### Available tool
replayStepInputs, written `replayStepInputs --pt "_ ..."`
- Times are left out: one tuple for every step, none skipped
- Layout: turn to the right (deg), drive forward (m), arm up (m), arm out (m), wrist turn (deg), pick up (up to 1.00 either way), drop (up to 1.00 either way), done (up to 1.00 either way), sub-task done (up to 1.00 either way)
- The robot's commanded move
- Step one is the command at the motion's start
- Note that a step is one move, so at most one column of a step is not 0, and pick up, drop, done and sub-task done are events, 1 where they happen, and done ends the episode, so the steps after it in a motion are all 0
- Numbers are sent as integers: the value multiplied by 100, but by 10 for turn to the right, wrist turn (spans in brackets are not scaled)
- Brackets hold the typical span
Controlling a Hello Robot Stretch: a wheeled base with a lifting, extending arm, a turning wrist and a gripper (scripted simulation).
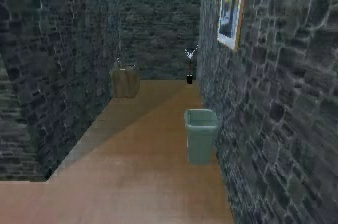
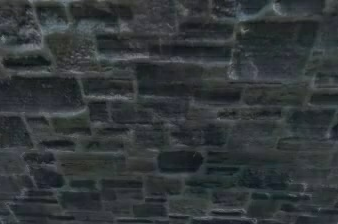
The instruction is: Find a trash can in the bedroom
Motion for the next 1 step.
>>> replayStepInputs --pt "30 0 0 0 0 0 0 0 0"
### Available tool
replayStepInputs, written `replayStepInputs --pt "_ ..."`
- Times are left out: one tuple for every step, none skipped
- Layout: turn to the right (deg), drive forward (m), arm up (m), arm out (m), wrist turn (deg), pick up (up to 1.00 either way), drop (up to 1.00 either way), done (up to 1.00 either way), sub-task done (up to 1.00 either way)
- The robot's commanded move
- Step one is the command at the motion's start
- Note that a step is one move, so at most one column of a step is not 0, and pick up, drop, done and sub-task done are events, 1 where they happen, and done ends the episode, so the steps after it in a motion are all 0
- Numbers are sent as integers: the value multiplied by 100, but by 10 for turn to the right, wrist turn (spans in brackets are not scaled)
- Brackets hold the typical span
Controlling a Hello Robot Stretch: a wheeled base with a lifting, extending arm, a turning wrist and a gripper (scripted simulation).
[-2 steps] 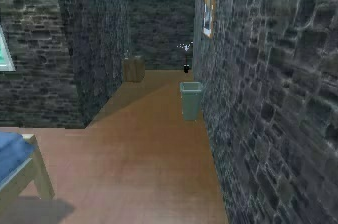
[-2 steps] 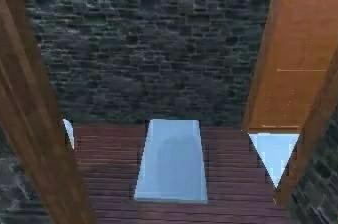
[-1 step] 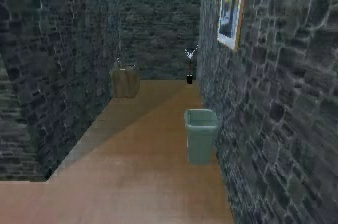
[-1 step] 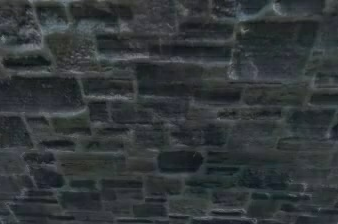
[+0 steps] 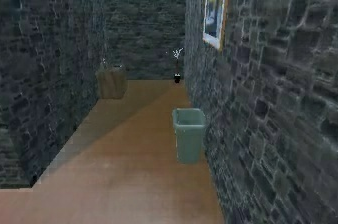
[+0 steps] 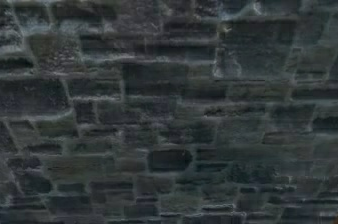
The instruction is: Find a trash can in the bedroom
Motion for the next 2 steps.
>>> replayStepInputs --pt "0 95 0 0 0 0 0 0 0" --pt "120 0 0 0 0 0 0 0 0"
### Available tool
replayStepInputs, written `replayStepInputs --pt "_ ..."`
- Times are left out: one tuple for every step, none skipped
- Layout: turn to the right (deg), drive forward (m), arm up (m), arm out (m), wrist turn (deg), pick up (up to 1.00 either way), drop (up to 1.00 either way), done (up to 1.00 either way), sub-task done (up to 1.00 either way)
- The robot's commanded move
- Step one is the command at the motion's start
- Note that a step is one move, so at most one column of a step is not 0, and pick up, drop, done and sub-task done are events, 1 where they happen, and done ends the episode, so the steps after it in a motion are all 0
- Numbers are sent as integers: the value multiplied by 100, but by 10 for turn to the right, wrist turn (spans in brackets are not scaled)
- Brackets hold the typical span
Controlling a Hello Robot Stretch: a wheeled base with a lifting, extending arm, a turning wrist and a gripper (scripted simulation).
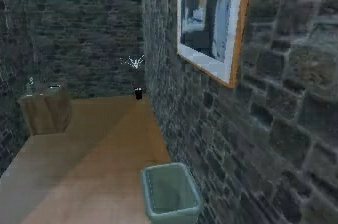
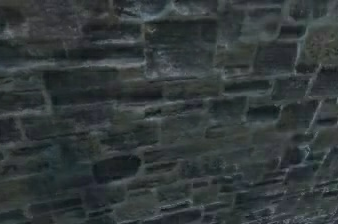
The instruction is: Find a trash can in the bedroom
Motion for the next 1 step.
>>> replayStepInputs --pt "0 0 0 0 0 0 0 100 0"
